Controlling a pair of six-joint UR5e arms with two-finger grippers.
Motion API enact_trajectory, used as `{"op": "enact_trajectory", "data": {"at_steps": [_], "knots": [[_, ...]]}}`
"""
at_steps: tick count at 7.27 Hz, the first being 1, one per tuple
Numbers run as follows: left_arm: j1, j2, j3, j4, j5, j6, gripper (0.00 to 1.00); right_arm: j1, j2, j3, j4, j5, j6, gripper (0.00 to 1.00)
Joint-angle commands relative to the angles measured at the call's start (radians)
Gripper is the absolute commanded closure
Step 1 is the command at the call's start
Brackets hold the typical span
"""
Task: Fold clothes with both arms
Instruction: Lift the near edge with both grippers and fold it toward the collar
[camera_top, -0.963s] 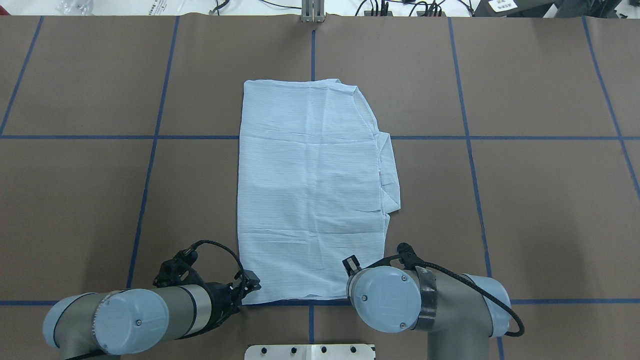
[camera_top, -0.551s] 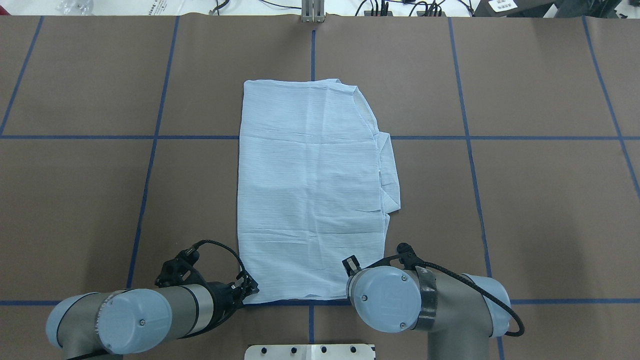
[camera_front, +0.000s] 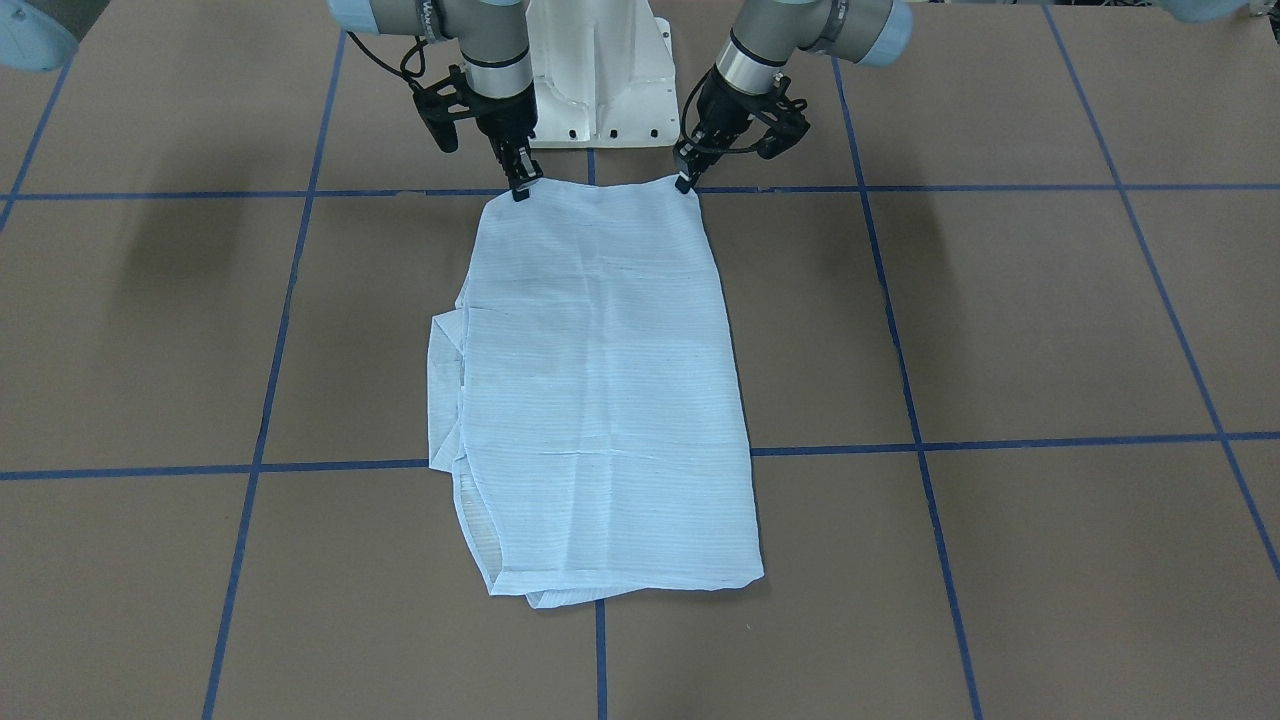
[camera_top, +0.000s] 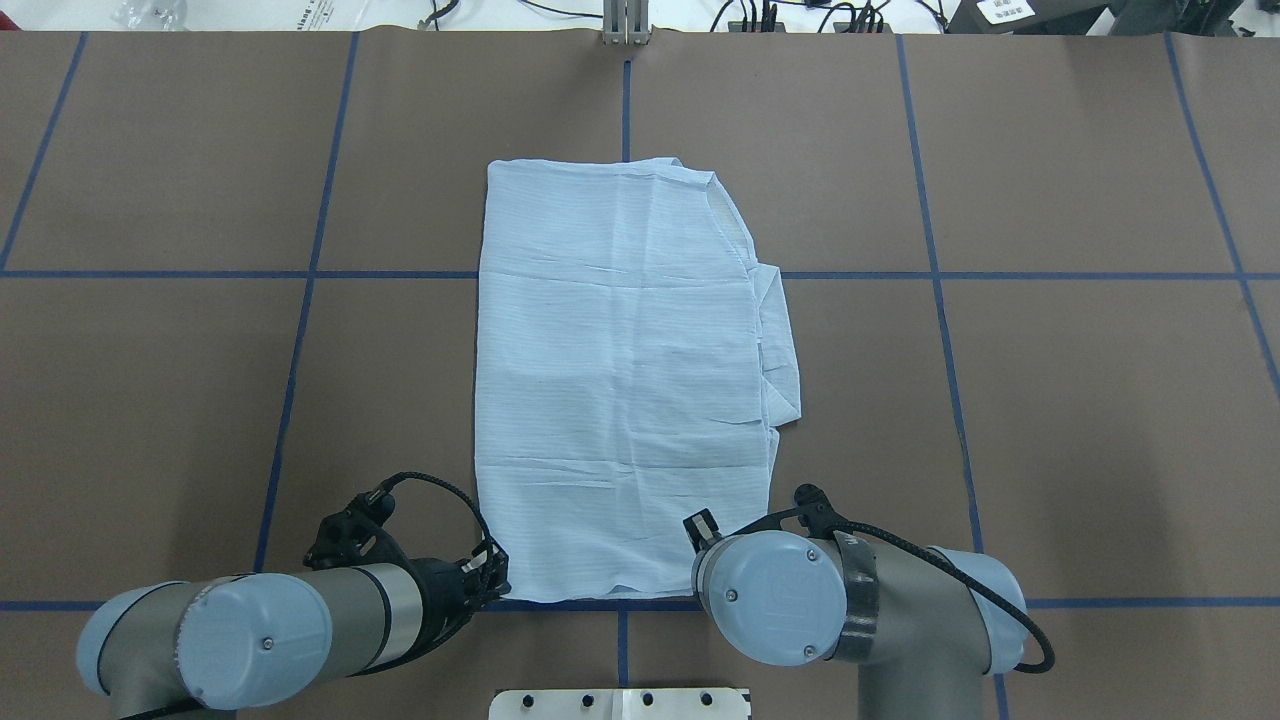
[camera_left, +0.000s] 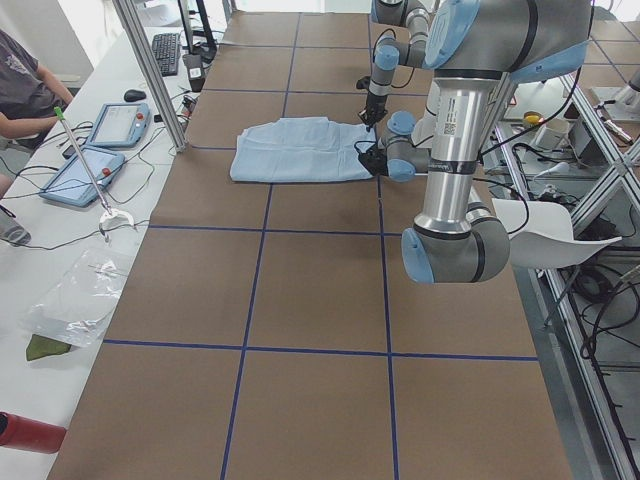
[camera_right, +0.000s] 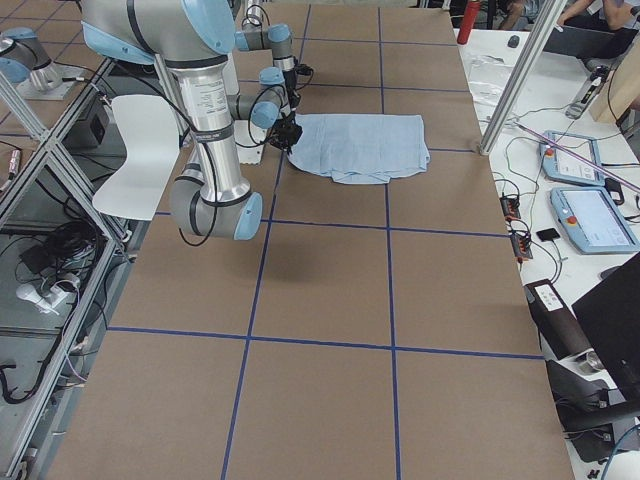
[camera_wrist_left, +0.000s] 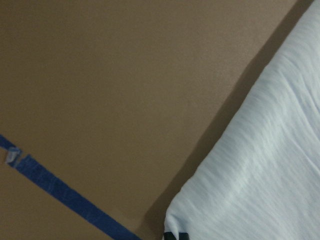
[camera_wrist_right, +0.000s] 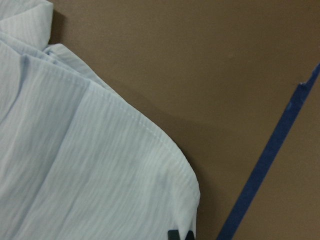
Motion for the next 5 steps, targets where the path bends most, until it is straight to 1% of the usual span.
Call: {"op": "enact_trajectory", "data": {"at_steps": [1,2,3,4,5], "knots": [[-0.024,-0.006,-0.152,0.096,-0.009,0.002,1.00,0.004,0.017,0.105,-0.163,-0.005,0.000,1.00],[-0.086,-0.035,-0.160,0.097,-0.012,0.011,1.00,0.046,0.017,0.138,-0.173,0.000,0.000,1.00],[-0.171,-0.058,-0.153,0.099,-0.035,0.020,1.00,0.100,0.040,0.144,-0.178,0.004,-0.005,1.00],[-0.291,-0.088,-0.144,0.101,-0.158,0.055,1.00,0.157,0.064,0.144,-0.181,0.007,-0.018,1.00],[-0.381,-0.121,-0.092,0.101,-0.234,0.079,1.00,0.245,0.092,0.139,-0.179,0.067,-0.041,1.00]]}}
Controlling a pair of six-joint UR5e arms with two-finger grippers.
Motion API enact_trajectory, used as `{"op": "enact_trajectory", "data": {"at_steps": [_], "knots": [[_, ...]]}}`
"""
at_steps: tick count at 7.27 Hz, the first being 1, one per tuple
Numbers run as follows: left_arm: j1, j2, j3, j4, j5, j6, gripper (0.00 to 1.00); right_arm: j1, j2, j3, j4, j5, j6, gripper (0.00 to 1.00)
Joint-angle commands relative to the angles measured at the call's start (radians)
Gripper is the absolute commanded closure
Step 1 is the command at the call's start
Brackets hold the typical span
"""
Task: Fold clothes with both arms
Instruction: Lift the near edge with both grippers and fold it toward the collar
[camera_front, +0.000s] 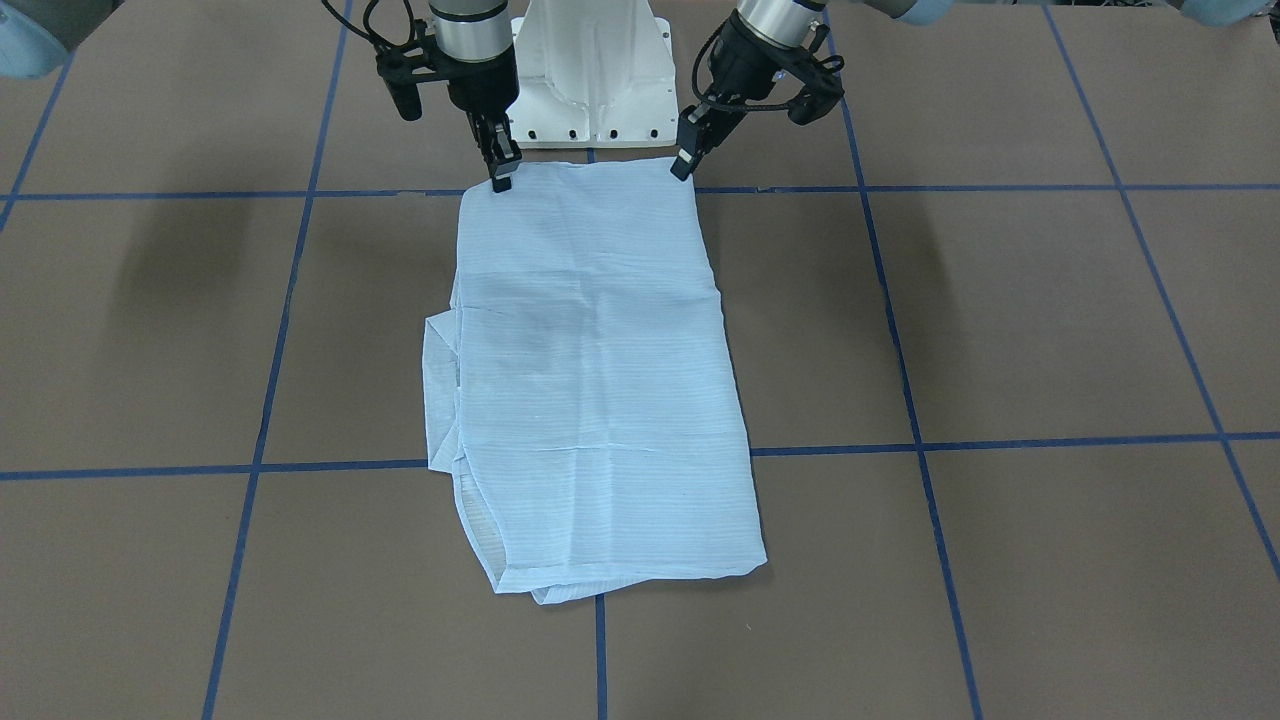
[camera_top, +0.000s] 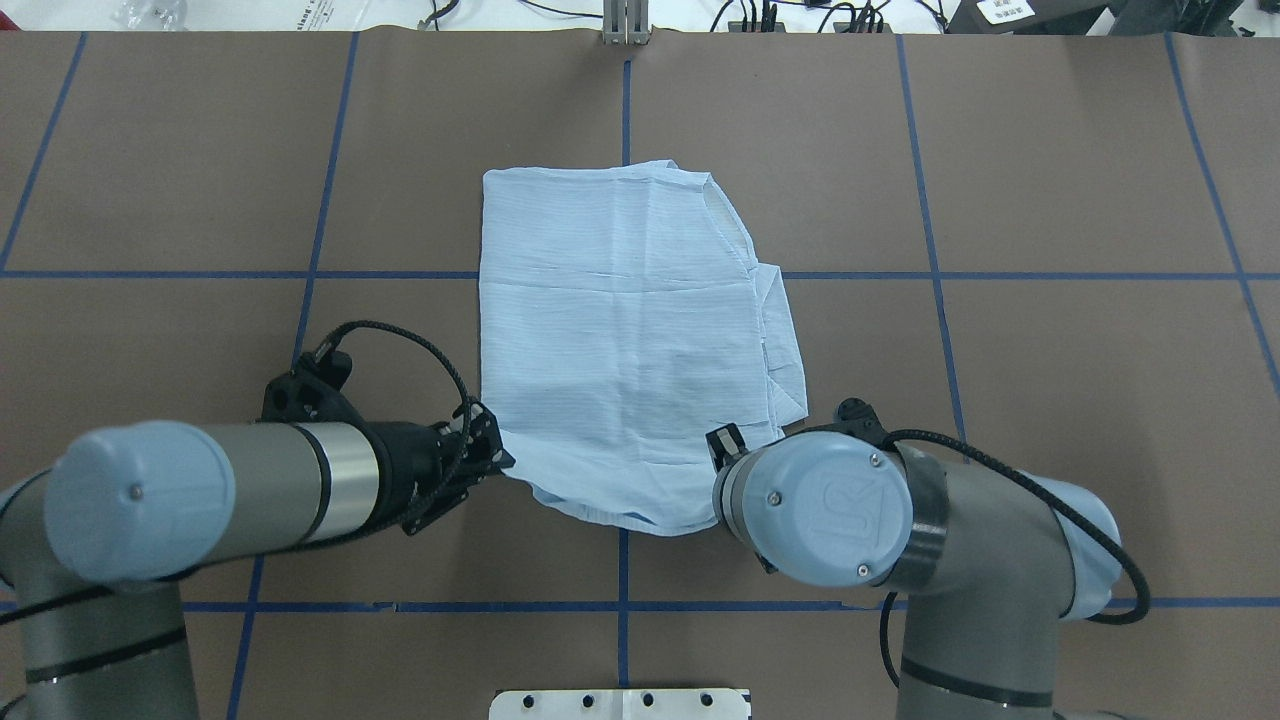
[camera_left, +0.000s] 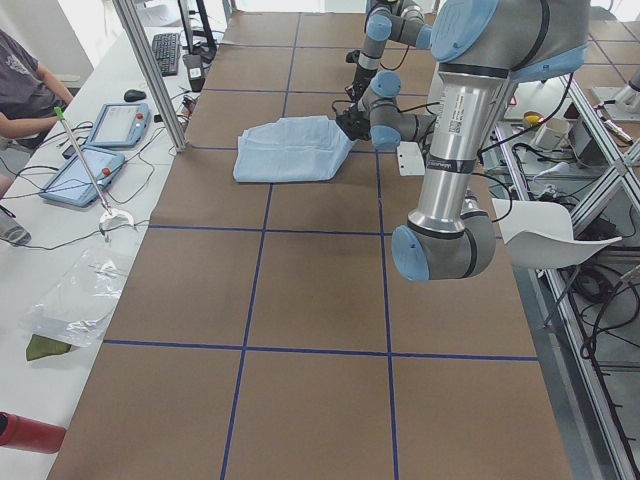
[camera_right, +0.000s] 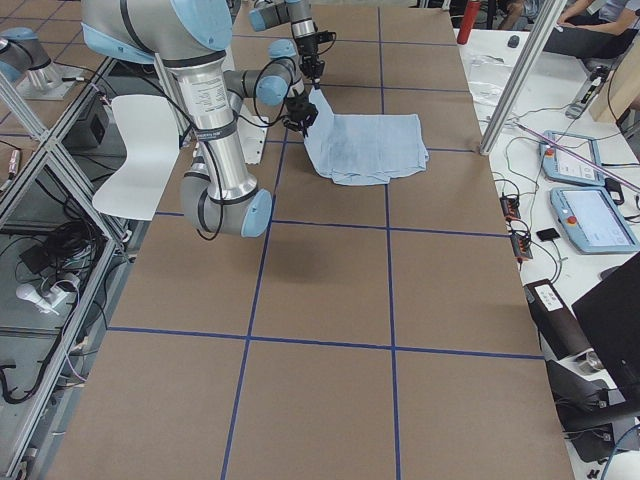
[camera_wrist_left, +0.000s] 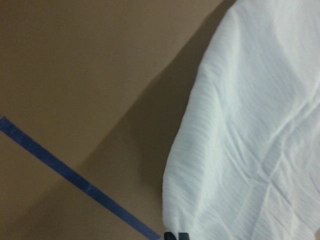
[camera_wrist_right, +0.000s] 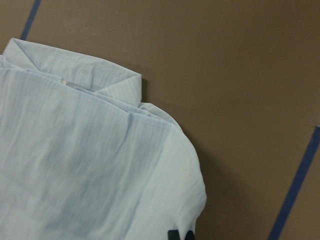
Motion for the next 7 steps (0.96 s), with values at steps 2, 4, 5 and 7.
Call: {"op": "enact_trajectory", "data": {"at_steps": [2,4,5,7], "knots": [[-0.212,-0.133,0.162,0.002,-0.111,0.090,1.00,0.248,0.110,-0.116,0.005,0.138,-0.145,1.00],[-0.287,-0.196,0.288,-0.009,-0.134,0.159,1.00,0.341,0.237,-0.309,0.023,0.192,-0.251,1.00],[-0.305,-0.221,0.348,-0.015,-0.134,0.186,1.00,0.381,0.288,-0.449,0.101,0.233,-0.279,1.00],[-0.334,-0.294,0.492,-0.069,-0.134,0.193,1.00,0.434,0.383,-0.691,0.212,0.267,-0.363,1.00]]}}
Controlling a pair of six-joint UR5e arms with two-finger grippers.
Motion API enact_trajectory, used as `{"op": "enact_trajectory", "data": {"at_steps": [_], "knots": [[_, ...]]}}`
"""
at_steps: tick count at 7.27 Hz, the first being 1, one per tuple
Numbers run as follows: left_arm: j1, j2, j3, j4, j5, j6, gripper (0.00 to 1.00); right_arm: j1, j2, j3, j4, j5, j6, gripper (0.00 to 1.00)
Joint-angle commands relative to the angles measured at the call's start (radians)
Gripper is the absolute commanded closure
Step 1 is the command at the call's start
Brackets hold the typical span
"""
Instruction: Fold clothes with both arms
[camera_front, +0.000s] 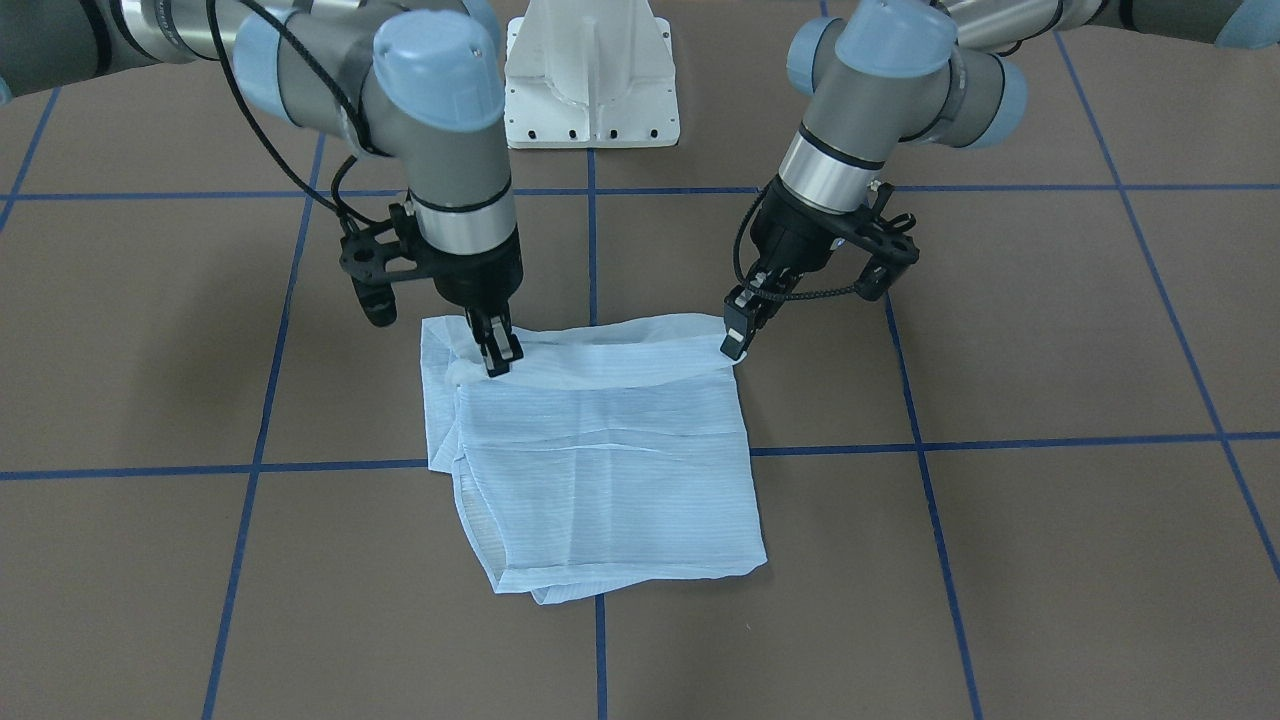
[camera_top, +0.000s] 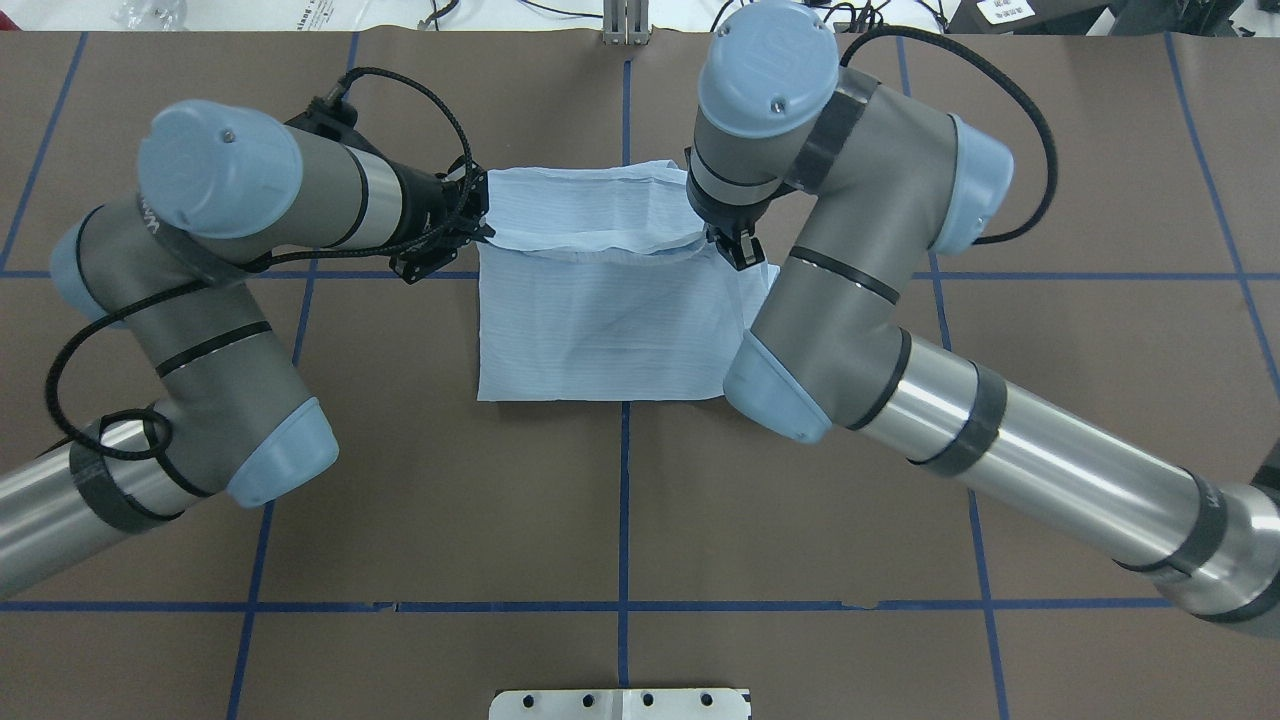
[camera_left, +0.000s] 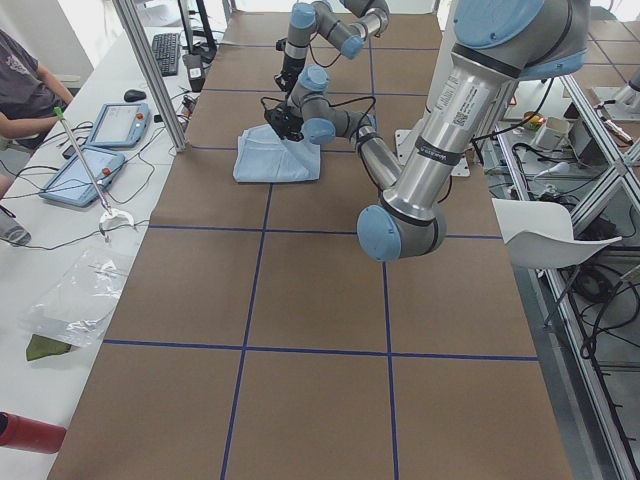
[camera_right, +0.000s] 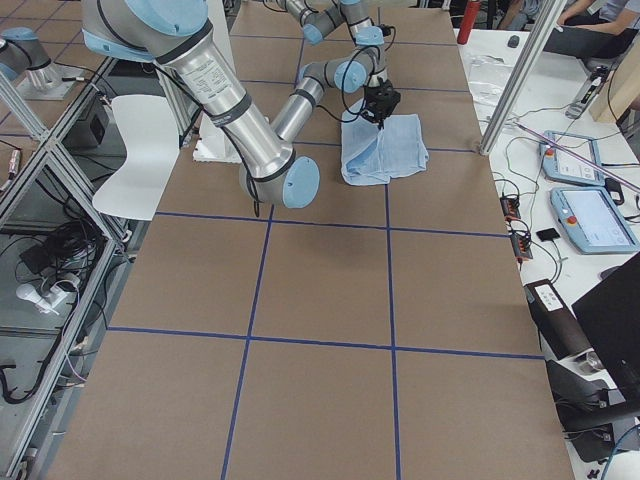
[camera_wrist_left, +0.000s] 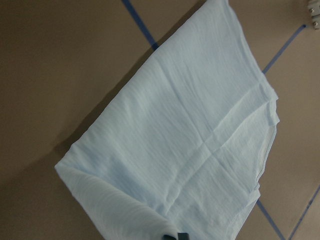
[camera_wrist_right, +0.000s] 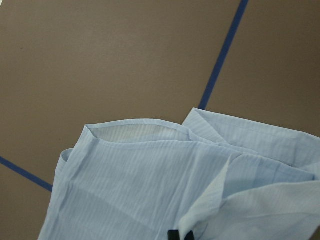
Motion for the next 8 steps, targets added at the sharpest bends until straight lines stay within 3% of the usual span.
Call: {"op": "enact_trajectory", "data": {"at_steps": [1,4,5,6,7,8], "knots": [[-0.032,-0.066,0.190,-0.120,0.001,0.008,1.00,0.042,0.088,-0.216,0.061,0.024,-0.101,1.00],[-0.064,-0.149,0.440,-0.266,0.009,0.080,1.00,0.053,0.136,-0.394,0.191,0.026,-0.184,1.00],[-0.071,-0.162,0.512,-0.331,0.010,0.112,0.43,0.061,0.140,-0.462,0.266,0.032,-0.258,0.01],[-0.115,-0.194,0.555,-0.336,0.010,0.166,0.25,0.108,0.153,-0.514,0.320,0.077,-0.300,0.00],[-0.146,-0.195,0.556,-0.336,0.009,0.186,0.25,0.168,0.171,-0.540,0.319,0.143,-0.387,0.00],[-0.147,-0.203,0.556,-0.336,0.009,0.189,0.23,0.177,0.168,-0.542,0.317,0.145,-0.421,0.00]]}}
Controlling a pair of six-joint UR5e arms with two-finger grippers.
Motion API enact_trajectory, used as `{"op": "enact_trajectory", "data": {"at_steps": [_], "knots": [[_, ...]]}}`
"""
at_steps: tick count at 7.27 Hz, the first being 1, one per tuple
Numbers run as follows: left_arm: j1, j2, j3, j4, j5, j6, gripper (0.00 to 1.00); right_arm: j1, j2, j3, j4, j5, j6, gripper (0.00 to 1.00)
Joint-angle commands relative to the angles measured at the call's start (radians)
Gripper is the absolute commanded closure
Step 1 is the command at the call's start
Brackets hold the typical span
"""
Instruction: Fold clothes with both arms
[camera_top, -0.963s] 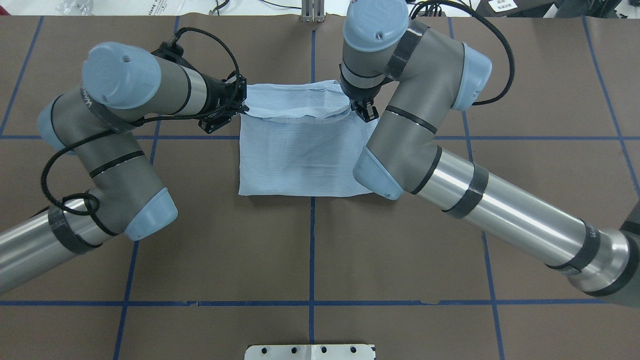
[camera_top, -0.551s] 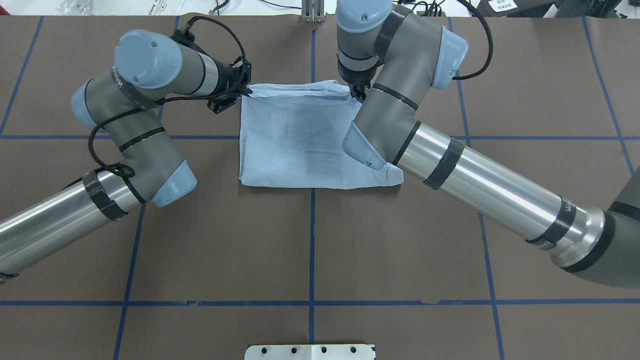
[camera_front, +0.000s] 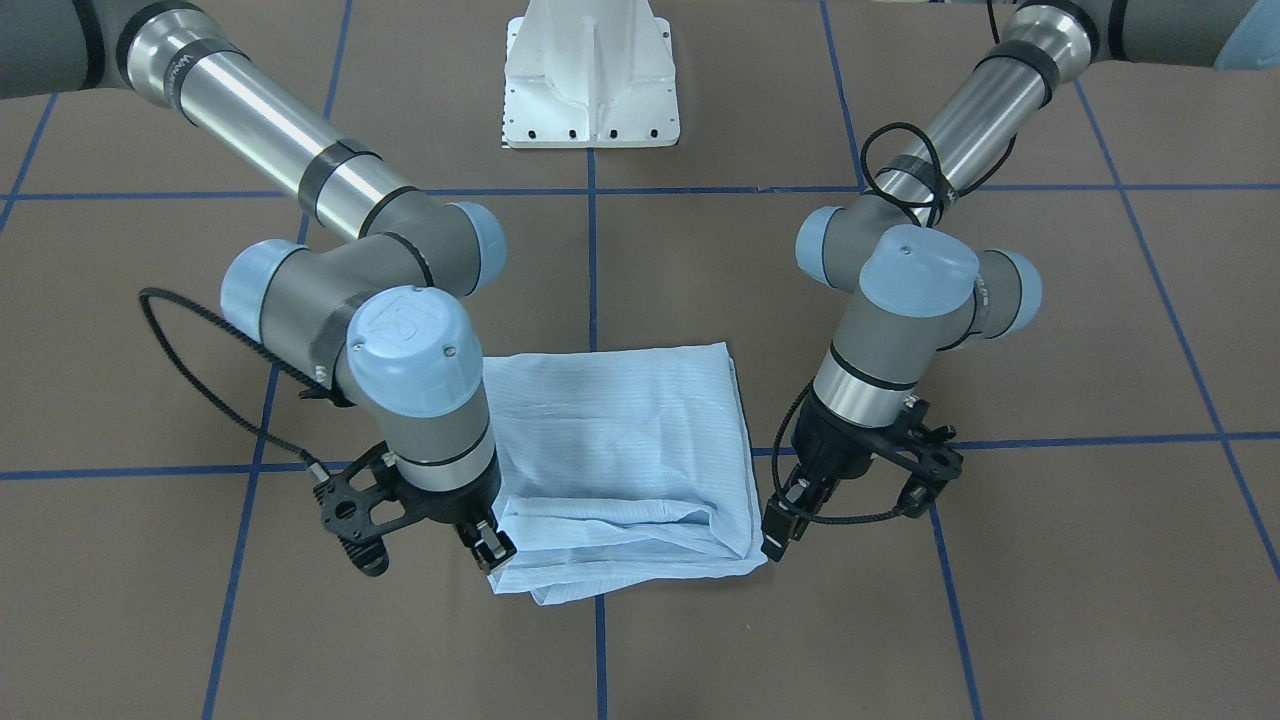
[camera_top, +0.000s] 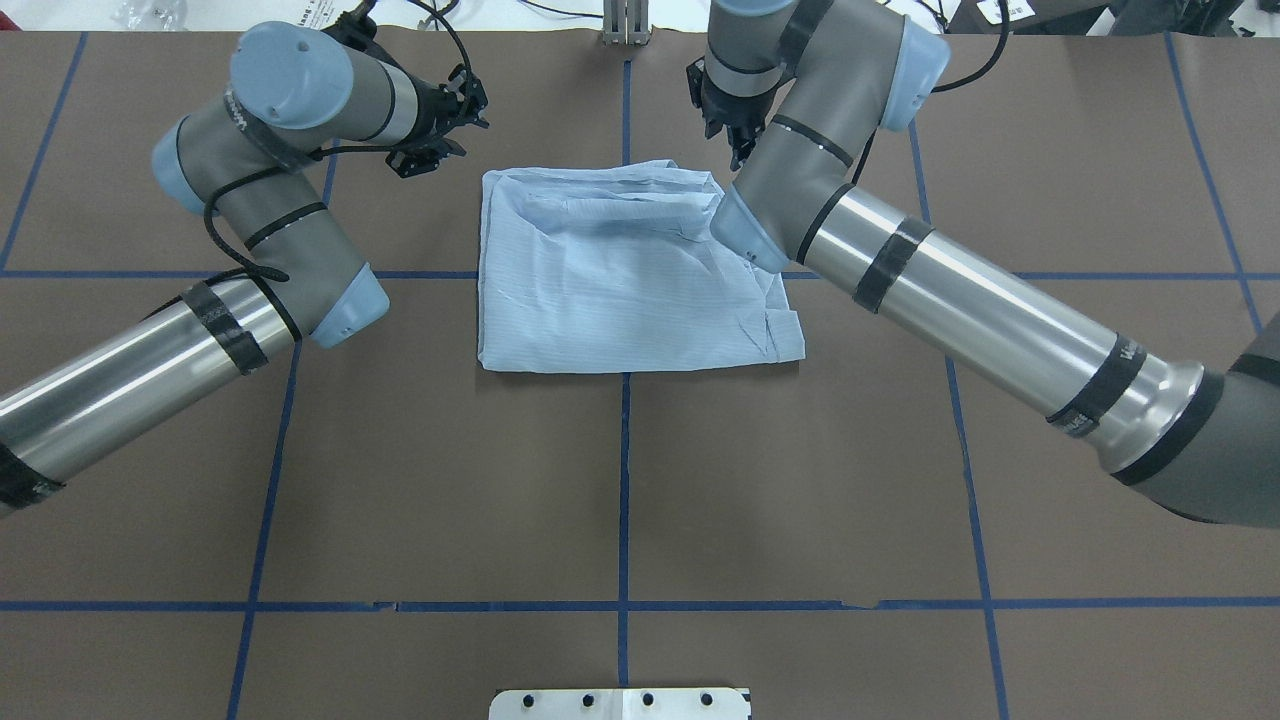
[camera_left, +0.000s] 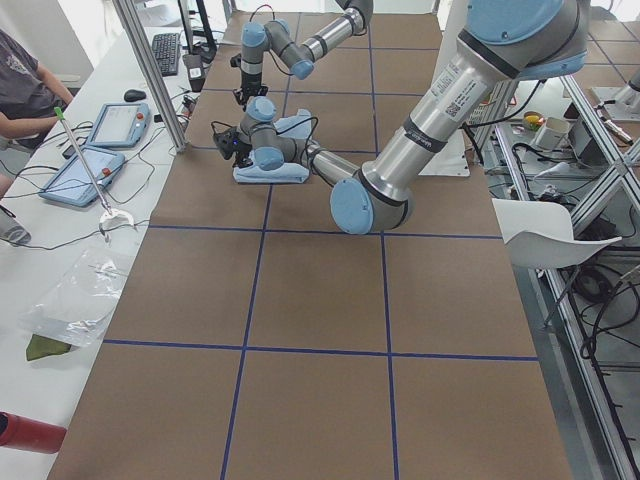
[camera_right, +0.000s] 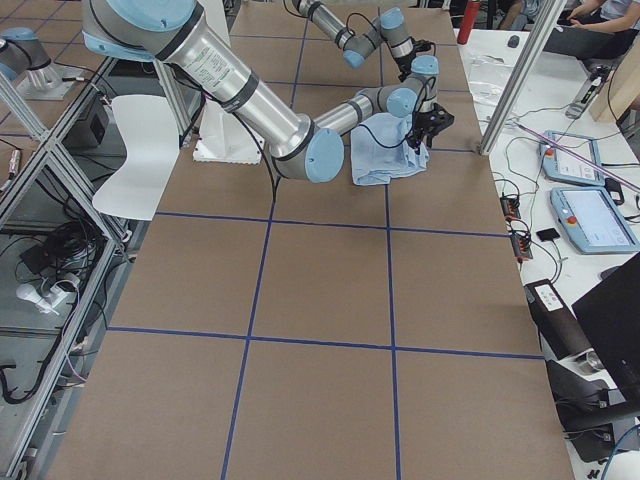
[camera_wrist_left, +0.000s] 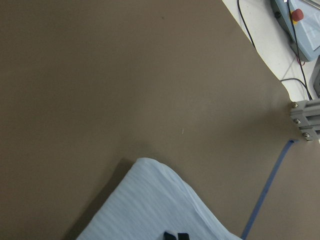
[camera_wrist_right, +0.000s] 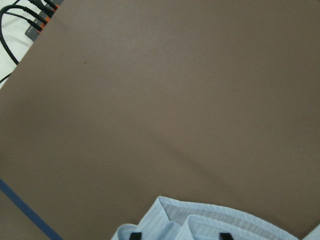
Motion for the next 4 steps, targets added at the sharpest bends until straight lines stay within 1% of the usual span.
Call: {"op": "enact_trajectory", "data": {"at_steps": [1,2,3,4], "knots": [[-0.031,-0.013,0.007,-0.004,-0.008,0.025,0.23,0.045,0.008,-0.019,0.009,0.032,-0.070,0.00],[-0.041,-0.011,0.005,-0.004,-0.029,0.034,0.23,0.072,0.006,-0.019,0.006,0.059,-0.119,0.00],[-0.058,-0.005,-0.006,0.002,-0.092,0.101,0.23,0.103,-0.003,-0.018,0.003,0.101,-0.168,0.00],[-0.091,0.030,-0.056,0.008,-0.165,0.189,0.23,0.131,-0.024,-0.007,0.001,0.115,-0.228,0.00]]}}
